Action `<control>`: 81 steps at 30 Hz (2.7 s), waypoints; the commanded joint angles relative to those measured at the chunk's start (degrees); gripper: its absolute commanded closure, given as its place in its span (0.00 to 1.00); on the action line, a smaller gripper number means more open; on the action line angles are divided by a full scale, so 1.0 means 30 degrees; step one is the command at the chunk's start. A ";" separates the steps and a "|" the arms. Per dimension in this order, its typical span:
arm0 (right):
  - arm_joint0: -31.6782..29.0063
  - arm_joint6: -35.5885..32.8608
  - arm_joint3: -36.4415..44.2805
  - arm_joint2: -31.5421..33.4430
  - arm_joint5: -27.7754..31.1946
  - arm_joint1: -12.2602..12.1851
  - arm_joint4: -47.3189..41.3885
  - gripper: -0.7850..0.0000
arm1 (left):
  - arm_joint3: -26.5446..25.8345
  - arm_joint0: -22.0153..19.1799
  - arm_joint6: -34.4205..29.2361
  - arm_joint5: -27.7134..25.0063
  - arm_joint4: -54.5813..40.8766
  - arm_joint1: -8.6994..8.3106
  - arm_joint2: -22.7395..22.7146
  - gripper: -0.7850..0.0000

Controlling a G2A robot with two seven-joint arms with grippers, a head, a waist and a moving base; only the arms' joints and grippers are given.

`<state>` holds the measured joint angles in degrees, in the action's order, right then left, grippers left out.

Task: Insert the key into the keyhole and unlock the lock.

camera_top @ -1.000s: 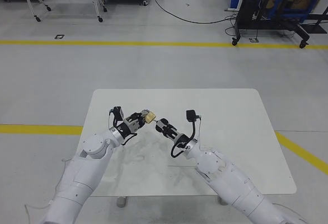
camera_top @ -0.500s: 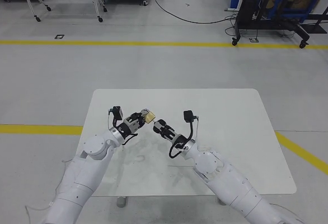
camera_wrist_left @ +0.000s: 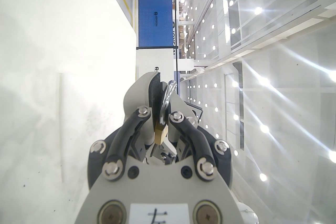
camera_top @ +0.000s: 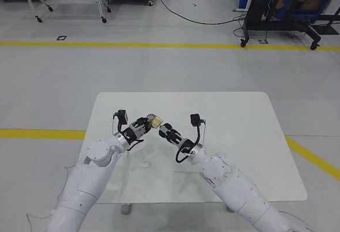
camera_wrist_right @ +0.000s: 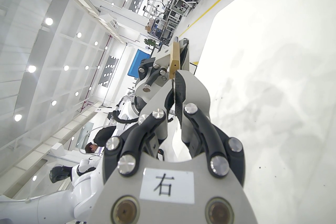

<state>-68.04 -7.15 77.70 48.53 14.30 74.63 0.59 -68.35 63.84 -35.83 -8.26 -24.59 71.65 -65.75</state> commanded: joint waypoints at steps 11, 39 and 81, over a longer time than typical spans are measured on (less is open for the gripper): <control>-0.0254 -0.0269 0.0102 0.0497 0.0008 0.0139 0.0160 0.07 | 0.0088 -0.0062 -0.0297 0.0204 0.0448 0.0023 0.0064 1.00; -0.2386 -0.2937 0.2654 0.3190 0.5012 -0.0142 -0.2225 1.00 | 0.2204 -0.0938 -0.2229 0.4930 -0.4849 0.0437 -0.0340 1.00; -0.1340 -0.2562 0.0793 0.2504 0.3858 0.0448 -0.0353 0.58 | 0.5230 -0.2700 -0.5417 0.3186 -0.6083 0.0728 -0.0019 1.00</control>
<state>-71.74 -14.22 79.66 55.66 25.76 76.07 0.12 -51.93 55.34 -53.47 3.55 -44.16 73.90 -65.70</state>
